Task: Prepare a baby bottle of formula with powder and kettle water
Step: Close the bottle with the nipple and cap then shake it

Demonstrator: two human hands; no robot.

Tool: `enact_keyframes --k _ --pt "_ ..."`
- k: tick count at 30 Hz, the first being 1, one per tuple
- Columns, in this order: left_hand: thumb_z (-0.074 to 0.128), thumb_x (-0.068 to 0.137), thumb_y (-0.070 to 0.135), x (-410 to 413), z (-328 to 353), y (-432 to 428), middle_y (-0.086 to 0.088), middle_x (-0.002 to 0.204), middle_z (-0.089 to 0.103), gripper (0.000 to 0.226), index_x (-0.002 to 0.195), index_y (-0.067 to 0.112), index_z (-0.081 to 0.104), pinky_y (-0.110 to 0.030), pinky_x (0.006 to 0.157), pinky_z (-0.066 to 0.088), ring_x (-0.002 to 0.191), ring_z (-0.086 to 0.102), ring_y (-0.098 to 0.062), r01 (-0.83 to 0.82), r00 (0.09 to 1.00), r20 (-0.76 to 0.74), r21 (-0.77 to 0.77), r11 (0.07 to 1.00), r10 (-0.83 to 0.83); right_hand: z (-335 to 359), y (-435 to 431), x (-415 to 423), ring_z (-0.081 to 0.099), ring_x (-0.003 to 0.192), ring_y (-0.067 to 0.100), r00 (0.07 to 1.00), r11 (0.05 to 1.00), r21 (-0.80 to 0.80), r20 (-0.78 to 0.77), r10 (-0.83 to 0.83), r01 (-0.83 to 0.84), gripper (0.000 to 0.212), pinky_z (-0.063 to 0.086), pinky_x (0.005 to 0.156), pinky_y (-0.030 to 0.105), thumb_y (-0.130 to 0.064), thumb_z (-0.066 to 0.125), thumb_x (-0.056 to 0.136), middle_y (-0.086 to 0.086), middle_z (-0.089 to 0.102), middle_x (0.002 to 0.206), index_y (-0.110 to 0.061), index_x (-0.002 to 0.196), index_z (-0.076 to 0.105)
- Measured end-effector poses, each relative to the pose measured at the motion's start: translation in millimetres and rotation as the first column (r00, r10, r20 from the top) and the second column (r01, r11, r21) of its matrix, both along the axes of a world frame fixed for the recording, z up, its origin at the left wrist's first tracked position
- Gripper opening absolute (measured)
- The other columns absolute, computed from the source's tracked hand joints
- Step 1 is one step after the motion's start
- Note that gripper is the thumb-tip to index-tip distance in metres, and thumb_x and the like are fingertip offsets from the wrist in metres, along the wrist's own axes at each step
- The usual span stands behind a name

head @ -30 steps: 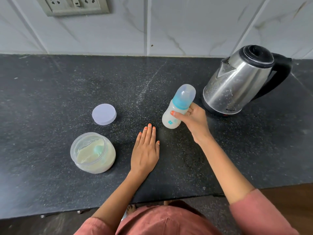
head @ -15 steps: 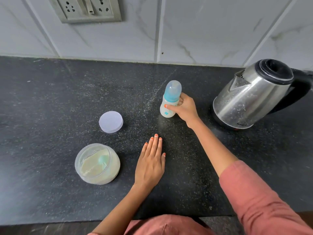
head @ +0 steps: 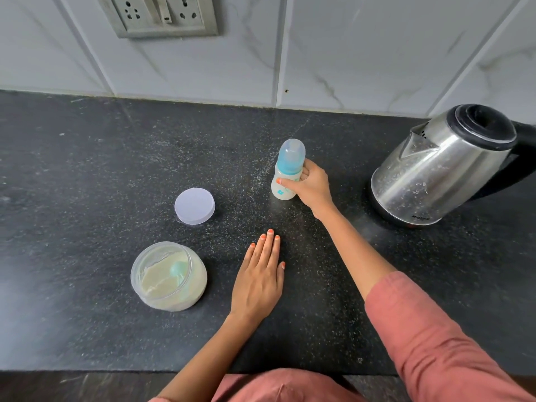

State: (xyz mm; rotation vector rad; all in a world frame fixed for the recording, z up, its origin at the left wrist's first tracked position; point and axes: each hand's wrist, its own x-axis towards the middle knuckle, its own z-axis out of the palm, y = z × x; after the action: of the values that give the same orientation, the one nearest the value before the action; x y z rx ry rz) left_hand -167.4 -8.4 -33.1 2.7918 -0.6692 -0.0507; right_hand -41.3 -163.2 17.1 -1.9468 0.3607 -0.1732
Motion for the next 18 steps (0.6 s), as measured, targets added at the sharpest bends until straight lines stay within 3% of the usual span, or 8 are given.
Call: enact_keyframes --k 2,5,7,9,12,16,18 --pt "0.027 0.094 0.029 1 -1 1 -0.013 0.142 0.043 0.051 0.135 0.003 0.044 -0.043 0.107 0.029 0.131 0.043 -0.026 0.000 1.000 -0.009 -0.009 1.000 0.000 -2 1 0 0.051 0.101 0.005 1.000 1.000 -0.017 0.025 -0.002 0.002 0.050 0.046 0.088 0.028 -0.012 0.077 0.068 0.007 0.061 0.121 -0.010 0.113 0.056" --pt "0.028 0.100 0.029 3 -7 2 -0.008 0.153 0.019 0.050 0.145 0.008 0.023 -0.036 0.115 0.000 0.142 0.019 -0.022 0.007 1.000 -0.025 -0.033 0.999 -0.007 -5 4 -3 0.053 0.110 0.010 0.999 0.999 -0.034 0.034 0.012 -0.010 0.054 0.045 0.092 0.030 -0.013 0.076 0.070 0.008 0.059 0.125 -0.010 0.119 0.052" --pt "0.027 0.100 0.030 4 -10 3 -0.004 0.156 0.009 0.052 0.147 0.012 0.014 -0.028 0.113 -0.011 0.144 0.008 -0.018 0.006 1.000 -0.024 -0.049 0.999 -0.007 -7 4 -5 0.051 0.118 0.018 0.999 0.998 -0.047 0.007 0.039 -0.039 0.058 0.044 0.097 0.035 -0.012 0.075 0.071 0.009 0.056 0.130 -0.009 0.123 0.048" --pt "0.028 0.100 0.031 4 -10 4 -0.004 0.156 0.008 0.052 0.147 0.012 0.014 -0.022 0.111 -0.013 0.145 0.007 -0.017 -0.003 1.000 -0.025 -0.076 0.997 0.001 -10 2 -9 0.050 0.122 0.020 0.998 0.998 -0.043 -0.006 0.055 -0.055 0.061 0.043 0.098 0.034 -0.008 0.074 0.072 0.010 0.053 0.133 -0.008 0.126 0.047" --pt "0.028 0.100 0.032 4 -10 4 -0.003 0.156 0.008 0.052 0.147 0.012 0.015 -0.019 0.111 -0.013 0.145 0.006 -0.015 -0.004 1.000 -0.021 -0.088 0.996 0.002 -14 -4 -22 0.051 0.121 0.018 1.000 1.000 0.005 0.022 0.021 -0.021 0.059 0.041 0.090 0.017 -0.001 0.072 0.073 0.012 0.054 0.132 -0.005 0.126 0.047" --pt "0.031 0.100 0.030 5 -8 3 -0.004 0.156 0.013 0.052 0.146 0.011 0.019 -0.020 0.111 -0.008 0.144 0.010 -0.017 -0.019 1.000 -0.024 -0.103 0.995 0.017 -19 -14 -40 0.059 0.103 0.012 1.000 1.000 -0.018 0.021 0.015 -0.014 0.043 0.044 0.084 0.014 -0.005 0.069 0.077 0.010 0.063 0.119 -0.006 0.117 0.056" --pt "0.033 0.100 0.029 5 -5 1 -0.004 0.156 0.015 0.051 0.146 0.010 0.021 -0.020 0.111 -0.006 0.144 0.012 -0.017 -0.031 0.999 -0.026 -0.122 0.992 0.028 -21 -17 -50 0.059 0.092 0.008 1.000 0.999 -0.020 0.011 0.025 -0.025 0.034 0.044 0.076 0.006 -0.006 0.068 0.078 0.008 0.066 0.111 -0.007 0.112 0.060"
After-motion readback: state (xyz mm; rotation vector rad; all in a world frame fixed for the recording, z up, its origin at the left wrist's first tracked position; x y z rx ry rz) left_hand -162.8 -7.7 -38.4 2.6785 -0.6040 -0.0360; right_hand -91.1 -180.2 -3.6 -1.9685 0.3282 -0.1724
